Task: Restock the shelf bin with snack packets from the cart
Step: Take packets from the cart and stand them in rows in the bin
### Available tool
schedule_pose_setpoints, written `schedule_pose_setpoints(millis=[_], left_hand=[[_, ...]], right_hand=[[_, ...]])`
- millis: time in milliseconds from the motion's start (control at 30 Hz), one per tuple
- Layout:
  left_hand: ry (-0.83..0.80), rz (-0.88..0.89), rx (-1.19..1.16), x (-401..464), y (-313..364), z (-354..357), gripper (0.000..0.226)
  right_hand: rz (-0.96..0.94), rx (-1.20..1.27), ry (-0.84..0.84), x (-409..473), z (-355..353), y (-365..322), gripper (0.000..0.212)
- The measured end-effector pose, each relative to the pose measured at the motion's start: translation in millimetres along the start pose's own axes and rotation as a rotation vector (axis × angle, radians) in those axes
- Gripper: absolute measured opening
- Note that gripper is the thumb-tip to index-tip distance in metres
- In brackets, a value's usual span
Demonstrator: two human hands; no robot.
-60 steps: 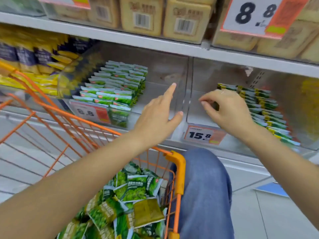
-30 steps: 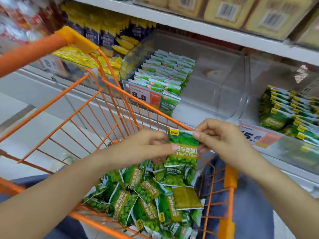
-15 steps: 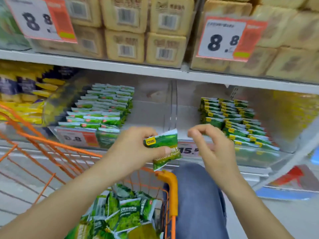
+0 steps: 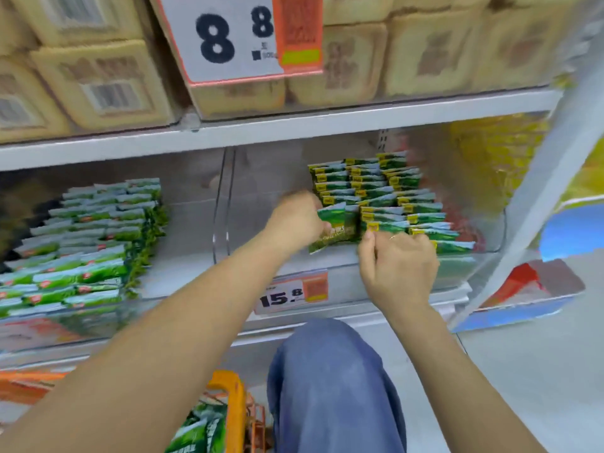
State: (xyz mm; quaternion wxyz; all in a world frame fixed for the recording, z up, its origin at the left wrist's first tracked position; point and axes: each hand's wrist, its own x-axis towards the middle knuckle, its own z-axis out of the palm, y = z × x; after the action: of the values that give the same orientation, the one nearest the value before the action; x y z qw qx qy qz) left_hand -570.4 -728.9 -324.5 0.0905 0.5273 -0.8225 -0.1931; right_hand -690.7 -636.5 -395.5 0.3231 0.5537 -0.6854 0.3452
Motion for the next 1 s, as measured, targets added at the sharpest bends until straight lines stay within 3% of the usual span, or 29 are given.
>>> schedule_pose_setpoints(millis=[133,333,500,600,733,800,933,1000], left_hand=[[-0.058,-0.024,0.021,19,8,18,0.039],[0.034,-0.023,-0.032,26,14,44,0.034],[0.025,0.022,-0.112,19,6,36,0.061],[0.109,0.121,-0.091,-13,-3,4,0.044],[0.342,0.258,-0.204,-104,-34,-38,0.018],[0.362,0.249,-0.271,-156,-58,-46,0.015],[0.237,0.156,-0.152,-233,-118,-37,0.012],[0.058,0.104,-0.02,-255,-149,-30,0.021]], right_hand=[[-0.015,-0.005,0.009,-1,5,1,0.041],[-0.014,0.031,0.057,-2,6,1,0.037],[-0.019,0.017,0.015,-2,6,4,0.04],[0.025,0.03,-0.069,0,0,4,0.042],[-0.057,0.392,-0.182,0,-26,-34,0.028],[-0.162,0.599,-0.227,-5,-49,-77,0.026],[-0.251,0.841,-0.43,-25,-95,-146,0.03],[-0.349,0.859,-0.545,-37,-111,-164,0.031]])
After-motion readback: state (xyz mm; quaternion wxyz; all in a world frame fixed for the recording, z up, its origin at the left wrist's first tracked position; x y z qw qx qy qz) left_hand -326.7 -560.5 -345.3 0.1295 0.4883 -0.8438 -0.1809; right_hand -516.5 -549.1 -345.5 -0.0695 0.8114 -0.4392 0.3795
